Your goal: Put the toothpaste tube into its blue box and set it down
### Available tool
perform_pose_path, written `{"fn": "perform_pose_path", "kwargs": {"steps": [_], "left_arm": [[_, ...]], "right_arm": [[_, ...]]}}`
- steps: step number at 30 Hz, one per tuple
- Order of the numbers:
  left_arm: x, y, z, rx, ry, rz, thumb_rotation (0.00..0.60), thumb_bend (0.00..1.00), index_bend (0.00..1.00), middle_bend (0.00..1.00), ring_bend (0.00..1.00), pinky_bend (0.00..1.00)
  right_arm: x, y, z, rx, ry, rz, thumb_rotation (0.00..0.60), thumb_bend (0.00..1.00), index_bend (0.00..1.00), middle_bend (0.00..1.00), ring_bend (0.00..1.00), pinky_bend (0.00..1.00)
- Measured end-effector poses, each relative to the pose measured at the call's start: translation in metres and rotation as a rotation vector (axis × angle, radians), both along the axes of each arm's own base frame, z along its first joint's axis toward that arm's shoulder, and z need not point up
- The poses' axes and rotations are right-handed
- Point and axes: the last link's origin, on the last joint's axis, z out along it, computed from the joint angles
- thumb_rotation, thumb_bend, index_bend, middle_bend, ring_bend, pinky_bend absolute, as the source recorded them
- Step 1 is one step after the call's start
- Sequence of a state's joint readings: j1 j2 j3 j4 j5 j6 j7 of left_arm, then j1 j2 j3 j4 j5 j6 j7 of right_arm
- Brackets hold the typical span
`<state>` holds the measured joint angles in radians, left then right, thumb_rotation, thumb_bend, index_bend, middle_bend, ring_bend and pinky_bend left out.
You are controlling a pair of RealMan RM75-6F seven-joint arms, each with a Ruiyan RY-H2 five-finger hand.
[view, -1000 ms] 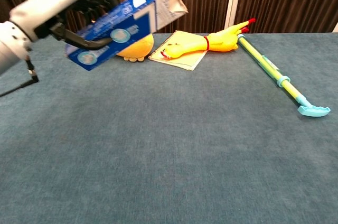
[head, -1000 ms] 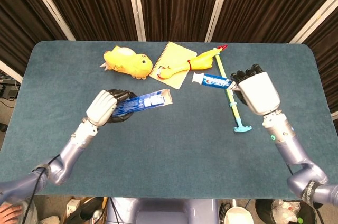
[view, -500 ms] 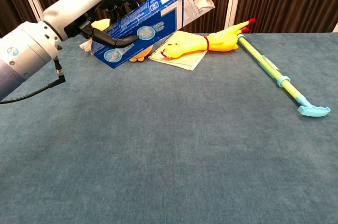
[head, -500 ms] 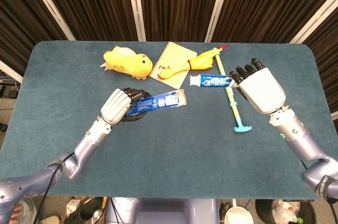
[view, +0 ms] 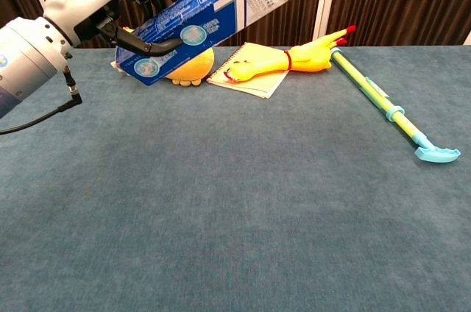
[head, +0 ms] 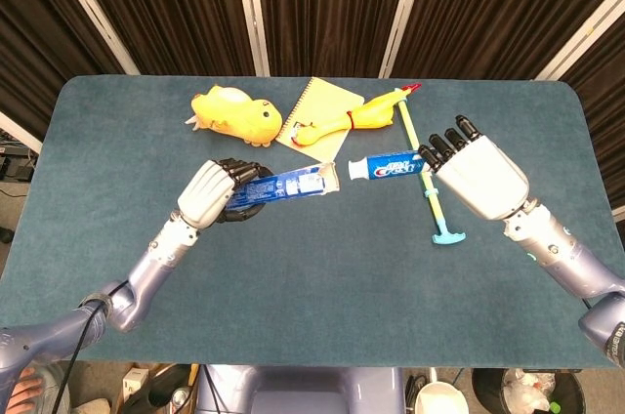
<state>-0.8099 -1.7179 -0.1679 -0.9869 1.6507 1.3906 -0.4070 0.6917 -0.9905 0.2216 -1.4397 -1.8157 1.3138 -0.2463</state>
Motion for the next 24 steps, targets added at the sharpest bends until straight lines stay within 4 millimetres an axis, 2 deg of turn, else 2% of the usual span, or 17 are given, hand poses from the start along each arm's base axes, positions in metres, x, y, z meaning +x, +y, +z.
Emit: {"fn": "perform_pose_path", "kwargs": {"steps": [8, 24], "left_arm": [[0.004, 0.003, 0.002, 0.001, -0.006, 0.007, 0.600, 0.48, 0.47, 0.60, 0.57, 0.59], [0.021, 0.001, -0.007, 0.002, 0.005, -0.010, 0.600, 0.48, 0.47, 0.60, 0.56, 0.59]], "right_arm": [[0.005, 0.004, -0.004, 0.013, -0.020, 0.015, 0.600, 0.45, 0.75, 0.69, 0.57, 0.41], [0.002, 0.007, -0.002, 0.017, -0.031, 0.016, 0.600, 0.45, 0.75, 0.69, 0.57, 0.41]]}}
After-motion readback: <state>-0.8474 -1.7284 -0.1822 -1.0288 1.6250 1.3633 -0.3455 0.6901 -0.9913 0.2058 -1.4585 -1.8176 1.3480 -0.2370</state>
